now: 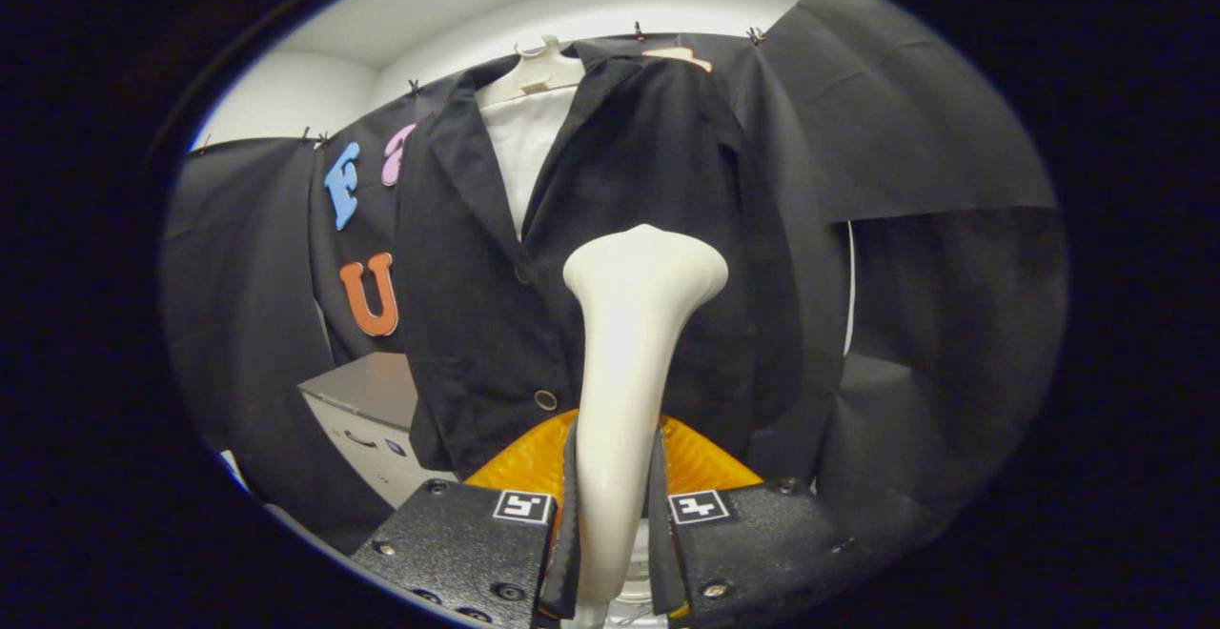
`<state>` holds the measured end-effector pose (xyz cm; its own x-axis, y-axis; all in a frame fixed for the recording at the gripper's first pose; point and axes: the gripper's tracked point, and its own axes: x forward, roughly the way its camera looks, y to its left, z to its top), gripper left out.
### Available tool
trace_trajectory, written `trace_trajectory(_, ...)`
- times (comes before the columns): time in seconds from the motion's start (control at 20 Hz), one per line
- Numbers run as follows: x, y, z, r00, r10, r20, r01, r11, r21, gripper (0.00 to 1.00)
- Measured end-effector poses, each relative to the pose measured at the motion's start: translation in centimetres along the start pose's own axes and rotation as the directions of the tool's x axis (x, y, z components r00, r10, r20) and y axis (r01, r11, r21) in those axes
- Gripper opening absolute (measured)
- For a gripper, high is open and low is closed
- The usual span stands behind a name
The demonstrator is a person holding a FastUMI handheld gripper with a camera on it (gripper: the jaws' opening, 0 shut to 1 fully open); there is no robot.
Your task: Iron the clothes twice with a garment steamer, once on the left side and once on the right side.
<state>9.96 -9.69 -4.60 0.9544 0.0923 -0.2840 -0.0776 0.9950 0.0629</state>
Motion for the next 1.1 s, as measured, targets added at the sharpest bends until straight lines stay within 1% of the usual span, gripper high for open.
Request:
trace_trajectory(0.15,-0.4,0.1,-2.9,0.998,0.005,-0.064,-0.004,1.0,0.012,0.32)
trace_trajectory(0.35,-1.1,0.3,-6.3,0.993,-0.001,-0.118,0.002,1.0,0.008,0.32)
trace_trajectory(0.5,-1.4,0.3,-9.7,0.985,-0.015,-0.169,0.018,1.0,0.011,0.32)
trace_trajectory(0.85,-0.9,-0.6,-18.0,0.951,-0.056,-0.303,0.071,0.997,0.039,0.32)
trace_trajectory(1.1,-0.3,-1.2,-22.1,0.927,-0.072,-0.369,0.096,0.994,0.048,0.32)
